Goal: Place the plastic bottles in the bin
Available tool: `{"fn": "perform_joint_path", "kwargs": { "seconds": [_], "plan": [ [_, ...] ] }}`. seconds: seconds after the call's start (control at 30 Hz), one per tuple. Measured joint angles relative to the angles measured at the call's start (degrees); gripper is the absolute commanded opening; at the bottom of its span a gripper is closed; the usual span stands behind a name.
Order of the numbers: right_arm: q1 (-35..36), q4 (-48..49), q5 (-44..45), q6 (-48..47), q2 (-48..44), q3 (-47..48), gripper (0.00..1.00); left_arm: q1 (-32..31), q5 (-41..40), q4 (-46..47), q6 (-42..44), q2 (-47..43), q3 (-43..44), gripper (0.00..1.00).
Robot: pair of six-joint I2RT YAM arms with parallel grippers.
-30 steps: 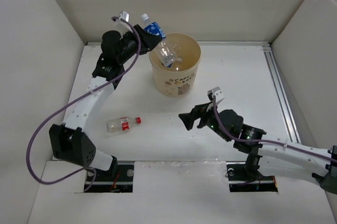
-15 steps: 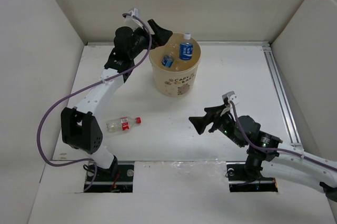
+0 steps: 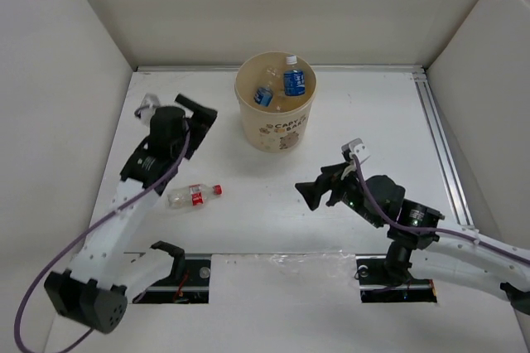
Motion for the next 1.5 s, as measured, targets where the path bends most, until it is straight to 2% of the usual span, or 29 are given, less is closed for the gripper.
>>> {"fn": "perform_joint_path", "kwargs": {
  "seconds": [0.1, 0.17, 0.47, 0.63, 0.93, 1.37, 1.43, 1.5],
  "plan": [
    [0.0, 0.09, -0.98, -0.42, 1.31, 0.28, 1.0, 0.02, -3.67, -8.04, -8.37, -9.4, -8.11, 1.0],
    [0.0, 0.13, -2.12, -0.61, 2.43, 0.28, 1.0, 0.02, -5.68, -13.42, -13.03, -12.74, -9.62, 1.0],
    [0.0, 0.57, -8.63, -1.95, 3.96, 0.28, 1.0, 0.11, -8.33, -26.8, -25.4, -16.44, -15.23, 1.0],
    [0.0, 0.72, -12.31, -2.64, 4.57, 0.31, 1.0, 0.11, -7.21, -29.29, -29.09, -17.2, -19.87, 1.0],
    [0.0, 1.79, -19.69, -3.39, 4.81, 0.31, 1.0, 0.35, -6.95, -28.68, -34.32, -18.29, -27.41, 1.0],
    [0.0, 3.08, -25.99, -3.69, 7.3, 0.81, 1.0, 4.66, -11.08, -20.26, -36.63, -9.33, -31.19, 1.0],
    [0.0, 3.08, -26.27, -3.69, 7.28, 0.98, 1.0, 6.21, -11.45, -17.59, -36.2, -7.3, -31.82, 0.95],
    [0.02, 3.13, -26.47, -3.69, 7.17, 1.01, 1.0, 8.5, -11.45, -14.36, -35.39, -5.29, -33.11, 0.85]
  ]
}}
